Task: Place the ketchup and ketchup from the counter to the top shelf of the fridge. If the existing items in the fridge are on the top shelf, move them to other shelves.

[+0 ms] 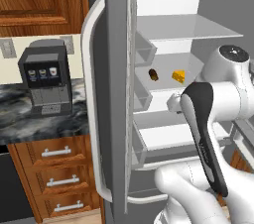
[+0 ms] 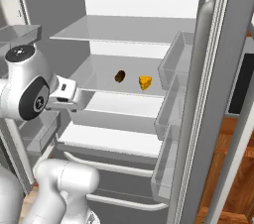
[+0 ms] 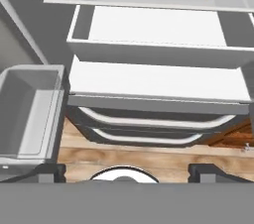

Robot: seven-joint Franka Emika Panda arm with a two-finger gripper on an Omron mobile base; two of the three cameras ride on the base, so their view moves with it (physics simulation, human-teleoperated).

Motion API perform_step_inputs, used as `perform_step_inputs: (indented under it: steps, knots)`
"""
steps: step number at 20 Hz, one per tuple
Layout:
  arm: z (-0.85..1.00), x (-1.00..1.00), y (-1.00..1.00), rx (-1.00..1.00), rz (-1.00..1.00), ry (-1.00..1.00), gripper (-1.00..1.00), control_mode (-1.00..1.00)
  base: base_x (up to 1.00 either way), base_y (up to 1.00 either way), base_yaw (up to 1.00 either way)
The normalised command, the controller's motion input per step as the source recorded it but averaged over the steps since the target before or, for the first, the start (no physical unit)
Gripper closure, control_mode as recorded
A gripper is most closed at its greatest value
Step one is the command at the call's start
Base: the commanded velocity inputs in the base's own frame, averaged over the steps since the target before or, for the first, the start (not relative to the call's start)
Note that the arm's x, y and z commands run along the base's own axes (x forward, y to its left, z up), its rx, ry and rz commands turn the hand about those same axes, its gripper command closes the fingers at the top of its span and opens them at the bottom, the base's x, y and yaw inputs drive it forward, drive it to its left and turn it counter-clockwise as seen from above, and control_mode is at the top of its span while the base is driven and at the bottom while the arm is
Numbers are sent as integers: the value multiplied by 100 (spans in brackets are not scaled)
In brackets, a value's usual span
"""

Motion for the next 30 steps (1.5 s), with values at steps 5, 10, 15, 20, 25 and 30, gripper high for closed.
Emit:
perform_step_inputs:
  steps: [5, 10, 15, 20, 25, 30]
  knots:
    - [0, -4, 0, 0, 0, 0, -100, 100, -36, 0, 0]
    - [0, 0, 0, 0, 0, 0, -100, 100, -100, 12, 10]
    - [0, 0, 0, 0, 0, 0, -100, 100, -59, 91, 5]
    - [0, 0, 0, 0, 0, 0, -100, 100, -1, 100, 0]
    - [0, 0, 0, 0, 0, 0, -100, 100, 21, 100, 0]
    - [0, 0, 0, 0, 0, 0, -100, 100, 66, 100, 0]
